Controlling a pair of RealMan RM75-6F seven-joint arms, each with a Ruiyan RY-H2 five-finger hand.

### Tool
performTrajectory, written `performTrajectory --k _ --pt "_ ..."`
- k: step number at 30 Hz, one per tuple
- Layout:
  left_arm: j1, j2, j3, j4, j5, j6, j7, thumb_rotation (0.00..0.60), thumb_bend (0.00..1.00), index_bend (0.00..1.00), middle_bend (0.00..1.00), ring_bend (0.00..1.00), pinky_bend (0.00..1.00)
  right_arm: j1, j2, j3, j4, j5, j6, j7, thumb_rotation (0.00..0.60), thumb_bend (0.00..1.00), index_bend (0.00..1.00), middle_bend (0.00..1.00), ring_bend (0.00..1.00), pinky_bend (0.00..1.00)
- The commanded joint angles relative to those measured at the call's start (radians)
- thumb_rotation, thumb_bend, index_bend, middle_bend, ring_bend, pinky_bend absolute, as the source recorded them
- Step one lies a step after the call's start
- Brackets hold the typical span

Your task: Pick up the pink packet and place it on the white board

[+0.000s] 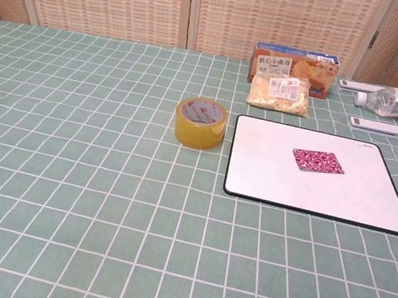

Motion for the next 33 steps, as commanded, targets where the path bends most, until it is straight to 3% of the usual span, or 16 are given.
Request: performTrajectory --k 1,33 --pt "0.0 0.0 0.0 0.001 0.0 0.0 -0.001 0.6 0.27 0.0 0.0 0.0 0.0 -0.001 0.0 0.001 0.001 -0.004 -0.001 0.001 0.6 0.09 0.41 0.49 0.49 0.49" --pt "-0.005 -0.003 0.001 0.008 -0.005 -0.009 -0.013 0.6 0.27 0.0 0.0 0.0 0.0 0.009 -0.036 0.019 0.06 -0.018 -0.031 0.002 0.6 0.18 0.53 0.52 0.51 0.49"
